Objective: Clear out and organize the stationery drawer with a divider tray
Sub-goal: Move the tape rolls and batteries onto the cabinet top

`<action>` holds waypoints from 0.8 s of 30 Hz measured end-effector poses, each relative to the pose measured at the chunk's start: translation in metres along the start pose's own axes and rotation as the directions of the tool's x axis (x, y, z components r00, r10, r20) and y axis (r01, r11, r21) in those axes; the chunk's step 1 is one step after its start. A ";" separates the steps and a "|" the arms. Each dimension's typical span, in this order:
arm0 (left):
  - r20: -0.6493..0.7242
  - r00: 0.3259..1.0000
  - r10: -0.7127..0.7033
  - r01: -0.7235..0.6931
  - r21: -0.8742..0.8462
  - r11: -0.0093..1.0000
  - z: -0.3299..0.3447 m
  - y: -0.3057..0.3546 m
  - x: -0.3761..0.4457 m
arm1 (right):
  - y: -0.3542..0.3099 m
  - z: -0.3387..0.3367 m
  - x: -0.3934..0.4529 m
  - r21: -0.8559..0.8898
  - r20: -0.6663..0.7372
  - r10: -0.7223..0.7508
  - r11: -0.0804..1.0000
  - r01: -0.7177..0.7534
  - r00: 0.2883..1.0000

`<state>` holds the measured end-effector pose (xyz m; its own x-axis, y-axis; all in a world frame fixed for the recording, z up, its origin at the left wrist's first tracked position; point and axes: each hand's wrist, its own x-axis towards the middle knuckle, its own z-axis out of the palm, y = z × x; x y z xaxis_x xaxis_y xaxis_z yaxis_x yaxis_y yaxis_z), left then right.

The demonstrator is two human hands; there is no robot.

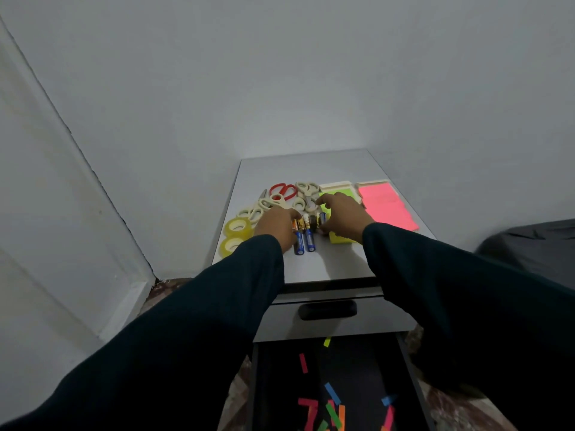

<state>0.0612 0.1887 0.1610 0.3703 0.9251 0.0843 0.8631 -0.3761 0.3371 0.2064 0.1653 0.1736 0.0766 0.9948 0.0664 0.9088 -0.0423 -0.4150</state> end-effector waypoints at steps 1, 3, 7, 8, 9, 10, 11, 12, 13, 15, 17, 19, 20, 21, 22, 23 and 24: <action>-0.009 1.000 0.004 -0.004 0.003 1.000 -0.001 0.000 -0.001 | 0.000 0.000 -0.001 0.008 0.000 0.004 1.000 -0.004 1.000; -0.023 1.000 0.005 -0.005 -0.001 1.000 -0.003 -0.001 -0.004 | -0.001 0.001 -0.005 0.011 -0.004 0.002 1.000 -0.002 1.000; -0.065 0.998 0.017 -0.018 -0.025 1.000 -0.011 0.002 -0.016 | -0.007 -0.005 -0.019 0.004 -0.013 -0.018 1.000 0.018 1.000; -0.079 0.997 0.025 -0.027 -0.023 0.999 -0.012 0.003 -0.021 | -0.009 -0.008 -0.025 0.003 -0.013 -0.027 1.000 0.027 1.000; -0.092 0.995 0.034 -0.037 -0.023 0.999 -0.014 0.003 -0.024 | -0.011 -0.010 -0.029 0.005 -0.011 -0.037 0.999 0.037 0.999; -0.099 0.994 0.042 -0.045 -0.028 0.999 -0.015 0.004 -0.033 | -0.013 -0.012 -0.039 0.003 -0.007 -0.049 0.999 0.049 0.999; -0.104 0.993 0.054 -0.058 -0.030 0.998 -0.017 0.005 -0.039 | -0.015 -0.015 -0.046 0.002 -0.005 -0.062 0.998 0.062 0.998; -0.106 0.992 0.068 -0.072 -0.033 0.997 -0.018 0.006 -0.046 | -0.016 -0.017 -0.053 0.000 -0.006 -0.073 0.997 0.073 0.997; -0.106 0.991 0.082 -0.086 -0.037 0.996 -0.019 0.007 -0.056 | -0.018 -0.018 -0.062 -0.009 -0.005 -0.086 0.996 0.086 0.996; -0.104 0.990 0.100 -0.106 -0.057 0.993 -0.019 0.008 -0.076 | -0.020 -0.019 -0.082 -0.028 0.002 -0.109 0.994 0.109 0.994; -0.092 0.990 0.108 -0.115 -0.073 0.991 -0.018 0.009 -0.096 | -0.019 -0.018 -0.101 -0.037 0.014 -0.127 0.991 0.128 0.992; -0.078 0.990 0.118 -0.125 -0.090 0.988 -0.014 0.008 -0.115 | -0.018 -0.015 -0.121 -0.048 0.027 -0.141 0.989 0.142 0.990; -0.076 0.989 0.125 -0.132 -0.097 0.986 -0.011 0.007 -0.123 | -0.017 -0.014 -0.128 -0.052 0.035 -0.149 0.987 0.151 0.988; -0.069 0.990 0.126 -0.132 -0.104 0.986 -0.007 0.007 -0.135 | -0.015 -0.010 -0.140 -0.059 0.047 -0.153 0.986 0.155 0.987; -0.067 0.990 0.127 -0.134 -0.100 0.986 -0.004 0.006 -0.140 | -0.014 -0.008 -0.145 -0.068 0.053 -0.159 0.984 0.163 0.986; -0.055 0.990 0.131 -0.136 -0.094 0.986 0.001 0.006 -0.150 | -0.013 -0.004 -0.155 -0.081 0.063 -0.165 0.982 0.169 0.984; -0.044 0.990 0.132 -0.135 -0.086 0.987 0.006 0.006 -0.157 | -0.011 0.000 -0.163 -0.096 0.072 -0.169 0.980 0.175 0.983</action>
<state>0.0098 0.0408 0.1443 0.4652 0.8689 0.1690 0.7725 -0.4917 0.4019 0.1840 0.0040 0.1674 -0.1076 0.9917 0.0702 0.9432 0.1241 -0.3083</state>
